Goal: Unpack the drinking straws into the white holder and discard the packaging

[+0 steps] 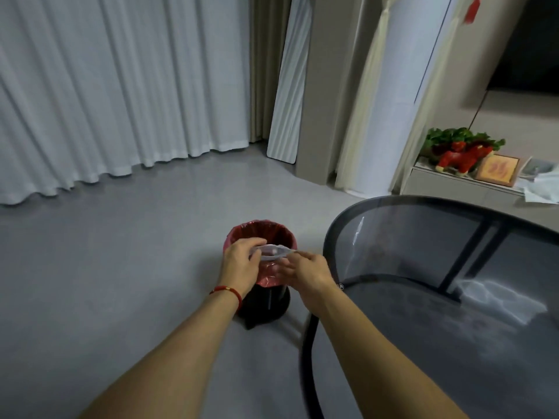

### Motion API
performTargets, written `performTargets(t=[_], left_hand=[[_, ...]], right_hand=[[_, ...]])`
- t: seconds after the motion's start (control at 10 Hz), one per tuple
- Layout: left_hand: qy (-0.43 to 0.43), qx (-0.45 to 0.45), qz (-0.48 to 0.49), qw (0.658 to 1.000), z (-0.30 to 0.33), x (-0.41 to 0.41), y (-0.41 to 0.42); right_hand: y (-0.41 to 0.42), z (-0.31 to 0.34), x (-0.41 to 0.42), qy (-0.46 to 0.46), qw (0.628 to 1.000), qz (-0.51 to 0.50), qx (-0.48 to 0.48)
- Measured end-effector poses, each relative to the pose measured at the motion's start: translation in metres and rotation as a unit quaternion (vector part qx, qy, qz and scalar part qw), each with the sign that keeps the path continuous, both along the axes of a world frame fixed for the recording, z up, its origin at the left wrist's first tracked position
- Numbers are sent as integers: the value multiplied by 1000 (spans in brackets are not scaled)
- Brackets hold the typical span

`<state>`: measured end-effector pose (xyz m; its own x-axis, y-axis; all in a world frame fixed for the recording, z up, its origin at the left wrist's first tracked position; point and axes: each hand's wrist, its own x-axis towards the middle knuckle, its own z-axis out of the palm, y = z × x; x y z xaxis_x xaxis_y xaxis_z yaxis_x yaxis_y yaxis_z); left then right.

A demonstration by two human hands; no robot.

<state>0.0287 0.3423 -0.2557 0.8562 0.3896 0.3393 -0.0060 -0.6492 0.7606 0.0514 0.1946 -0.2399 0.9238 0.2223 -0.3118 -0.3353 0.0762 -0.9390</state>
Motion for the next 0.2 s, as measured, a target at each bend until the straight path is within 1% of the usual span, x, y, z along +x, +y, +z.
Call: performTargets(t=[0.1,0.2], left_hand=[[1,-21,74,997,-15,24,11],[45,-63,144,987,-30,39,14]], right_hand=[[-9,3,-20,-15,999,48,-17],[-25,1,-49,-14,995,89,-34]])
